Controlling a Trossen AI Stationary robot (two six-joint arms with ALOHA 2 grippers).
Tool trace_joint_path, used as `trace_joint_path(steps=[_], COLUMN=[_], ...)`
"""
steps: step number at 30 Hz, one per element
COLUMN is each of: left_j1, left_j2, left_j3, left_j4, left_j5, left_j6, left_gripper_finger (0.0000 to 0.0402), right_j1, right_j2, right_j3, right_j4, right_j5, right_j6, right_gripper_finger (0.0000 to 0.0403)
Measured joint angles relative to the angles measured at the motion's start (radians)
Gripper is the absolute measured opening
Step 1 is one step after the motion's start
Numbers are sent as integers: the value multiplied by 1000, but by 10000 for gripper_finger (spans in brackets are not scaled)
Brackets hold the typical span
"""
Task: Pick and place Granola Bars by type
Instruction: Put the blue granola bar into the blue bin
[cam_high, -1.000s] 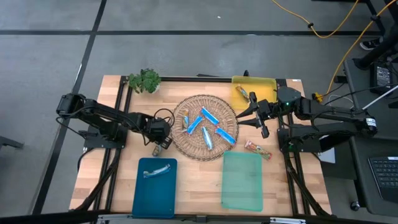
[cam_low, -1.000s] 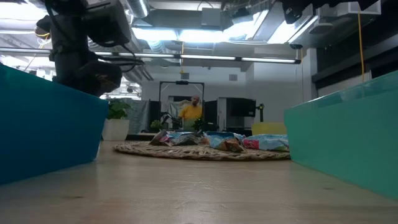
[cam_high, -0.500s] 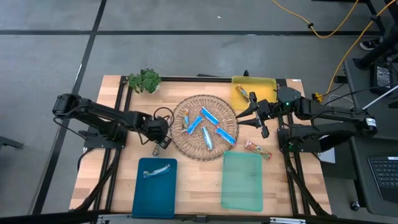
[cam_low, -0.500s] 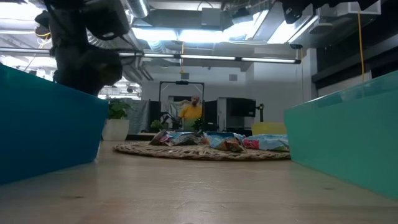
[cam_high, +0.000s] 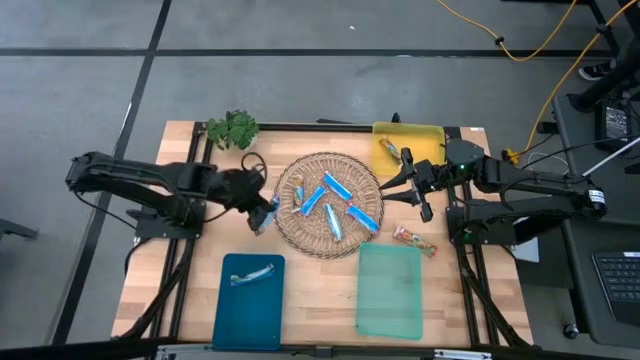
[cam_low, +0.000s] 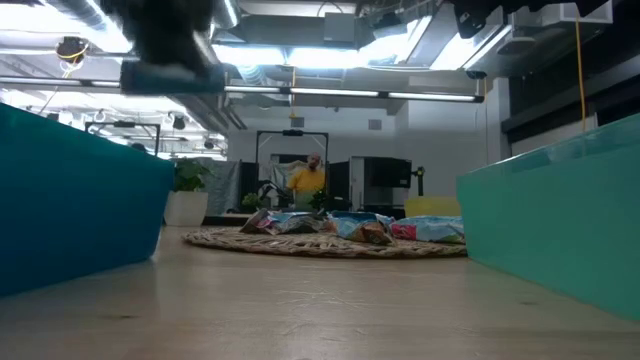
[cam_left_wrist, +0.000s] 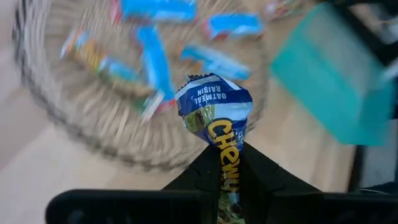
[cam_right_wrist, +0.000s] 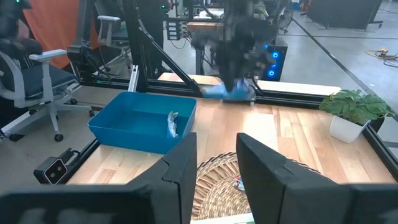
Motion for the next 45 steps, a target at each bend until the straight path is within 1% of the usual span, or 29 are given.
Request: trace_joint_path(steps=[4,8,13,20,24,26,28,34,40,45], left_j1=[-26,-66,-110,-201,-283,-342,-406,-552,-617,-645], left_j2=[-56,-101,-132,-137,-135,-130,-123,-77,-9,47], left_j3=[59,101,128,147,159,174,196,278,337,379], left_j4=[1,2,1,9,94,139,145,137,122,118], left_j5=[-1,-19,-48,-47,5,33,33,-35,-53,-30], left_j6=[89,144,162,208,194,177,163,141,150,145], left_gripper_finger=[31,31,31,31,31,31,31,31,31,31], right_j1=[0,0,0,0,0,0,0,0,0,0], right_j2=[0,0,0,0,0,0,0,0,0,0], right_j3=[0,0,0,0,0,0,0,0,0,0], right_j4=[0,1,7,16,16,15,15,15,15,15], right_j5=[0,0,0,0,0,0,0,0,8,8], right_j6=[0,2,2,2,3,3,13,65,79,77], right_gripper_finger=[117,117,117,117,117,117,117,117,117,117])
